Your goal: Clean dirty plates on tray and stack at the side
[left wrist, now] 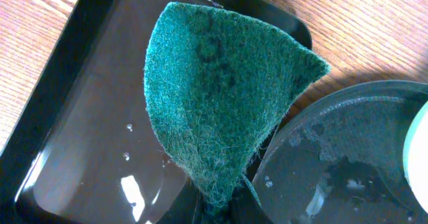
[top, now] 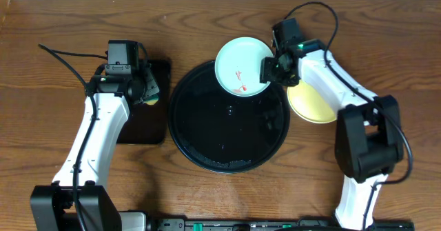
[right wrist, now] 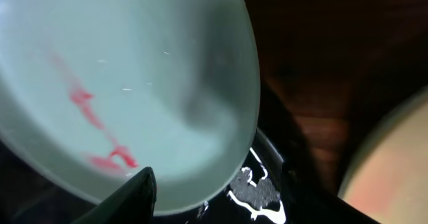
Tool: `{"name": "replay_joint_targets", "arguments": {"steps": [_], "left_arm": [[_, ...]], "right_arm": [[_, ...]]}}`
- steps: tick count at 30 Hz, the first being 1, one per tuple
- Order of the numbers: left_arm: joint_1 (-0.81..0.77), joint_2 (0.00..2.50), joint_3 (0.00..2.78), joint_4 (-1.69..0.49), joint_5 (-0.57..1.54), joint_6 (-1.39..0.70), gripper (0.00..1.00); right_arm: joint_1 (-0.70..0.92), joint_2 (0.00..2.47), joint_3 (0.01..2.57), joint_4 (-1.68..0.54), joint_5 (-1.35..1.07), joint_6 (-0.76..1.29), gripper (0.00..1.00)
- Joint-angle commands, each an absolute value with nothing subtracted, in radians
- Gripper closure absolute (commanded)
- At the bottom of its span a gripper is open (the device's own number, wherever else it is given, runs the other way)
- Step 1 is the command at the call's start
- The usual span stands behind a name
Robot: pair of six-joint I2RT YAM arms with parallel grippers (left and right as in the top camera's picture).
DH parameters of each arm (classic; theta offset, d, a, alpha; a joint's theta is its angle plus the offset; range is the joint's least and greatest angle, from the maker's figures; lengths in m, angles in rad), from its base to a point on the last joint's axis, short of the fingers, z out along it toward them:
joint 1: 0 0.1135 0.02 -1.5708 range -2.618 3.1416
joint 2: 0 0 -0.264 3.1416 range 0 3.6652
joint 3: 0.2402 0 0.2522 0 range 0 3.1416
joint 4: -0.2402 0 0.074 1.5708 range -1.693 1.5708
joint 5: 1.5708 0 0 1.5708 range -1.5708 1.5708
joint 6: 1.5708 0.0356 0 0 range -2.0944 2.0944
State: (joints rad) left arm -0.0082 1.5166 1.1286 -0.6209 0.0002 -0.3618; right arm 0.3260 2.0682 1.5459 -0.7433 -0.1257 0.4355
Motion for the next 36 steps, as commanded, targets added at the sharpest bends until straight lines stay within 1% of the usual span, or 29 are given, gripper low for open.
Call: {"name": "replay_joint_targets", "arguments": {"steps": [1, 7, 8, 10, 13, 18, 22, 25, 29, 32, 36], "left_arm": [[-0.005, 1.516, 1.128, -0.616, -0.012, -0.348, 0.92], [-0.005, 1.516, 1.128, -0.616, -0.012, -0.348, 0.93], [-0.005, 1.516, 1.128, -0.616, -0.012, -0.348, 0.92], [-0.005, 1.516, 1.128, -0.616, -0.012, -0.349, 0.92], [-0.005, 1.516, 1.128, -0.616, -0.013, -0.348, 0.92], [-0.005, 1.516, 1.128, -0.616, -0.013, -0.348, 0.93], [-0.005, 1.516, 1.128, -0.616, -0.012, -0.348, 0.92], [-0.005, 1.516, 1.128, -0.616, -0.012, -0.348, 0.93], [-0.005, 1.516, 1.128, -0.615, -0.012, -0.349, 0.93], [-0.005, 1.516, 1.128, -0.612, -0.012, -0.349, 0.92], [-0.005, 1.516, 1.128, -0.613, -0.012, -0.349, 0.93]], "right_arm": [[0.342, 2.113, 1.562, -0.745, -0.108, 0.459, 0.44], [0.374, 2.177, 1.562, -0.775, -0.155, 0.440, 0.51], [0.387, 2.178, 1.562, -0.794, -0.179, 0.424, 0.55], [0.407, 2.170, 1.563, -0.817, -0.198, 0.397, 0.60], [0.442, 2.149, 1.563, -0.871, -0.219, 0.369, 0.62], [0.502, 2.115, 1.563, -0.980, -0.218, 0.295, 0.59], [0.538, 2.051, 1.564, -1.017, -0.210, 0.264, 0.54], [0.530, 2.008, 1.570, -0.990, -0.178, 0.264, 0.46], [0.505, 1.985, 1.570, -0.881, -0.104, 0.244, 0.39], [0.481, 2.001, 1.570, -0.774, -0.102, 0.194, 0.36], [0.464, 2.033, 1.570, -0.736, -0.102, 0.154, 0.36]]}}
